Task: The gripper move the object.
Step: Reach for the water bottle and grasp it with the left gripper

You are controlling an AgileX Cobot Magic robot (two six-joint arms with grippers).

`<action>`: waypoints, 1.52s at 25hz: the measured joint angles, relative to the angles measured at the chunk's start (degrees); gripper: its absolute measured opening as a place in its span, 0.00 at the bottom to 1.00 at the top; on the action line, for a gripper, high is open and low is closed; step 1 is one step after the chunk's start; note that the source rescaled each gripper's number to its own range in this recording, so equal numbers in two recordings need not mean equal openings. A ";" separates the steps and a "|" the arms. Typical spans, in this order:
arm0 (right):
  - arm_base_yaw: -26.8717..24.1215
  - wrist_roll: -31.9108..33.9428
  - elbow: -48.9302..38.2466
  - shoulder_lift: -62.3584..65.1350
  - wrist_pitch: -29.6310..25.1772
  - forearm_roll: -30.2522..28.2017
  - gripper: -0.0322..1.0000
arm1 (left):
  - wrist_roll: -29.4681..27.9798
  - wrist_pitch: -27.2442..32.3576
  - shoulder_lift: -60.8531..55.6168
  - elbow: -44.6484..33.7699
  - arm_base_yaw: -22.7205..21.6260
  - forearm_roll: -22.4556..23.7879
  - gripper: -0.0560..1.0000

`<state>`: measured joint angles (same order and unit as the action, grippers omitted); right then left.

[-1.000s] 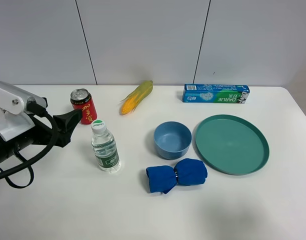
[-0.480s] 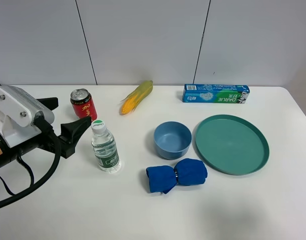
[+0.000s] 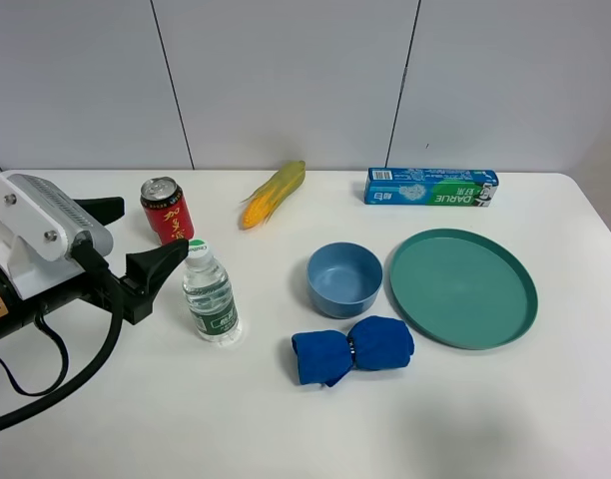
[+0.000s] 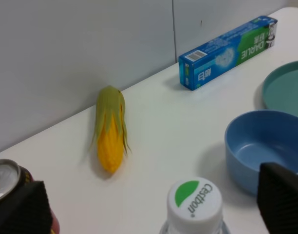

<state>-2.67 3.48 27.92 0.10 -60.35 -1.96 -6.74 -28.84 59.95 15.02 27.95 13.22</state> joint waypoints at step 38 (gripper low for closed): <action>0.00 0.00 0.00 0.00 0.00 0.00 1.00 | -1.14 -24.92 25.90 -4.59 0.00 5.01 0.66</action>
<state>-2.67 3.48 27.92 0.10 -60.35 -1.96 -7.88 -53.76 85.85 10.44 27.95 18.23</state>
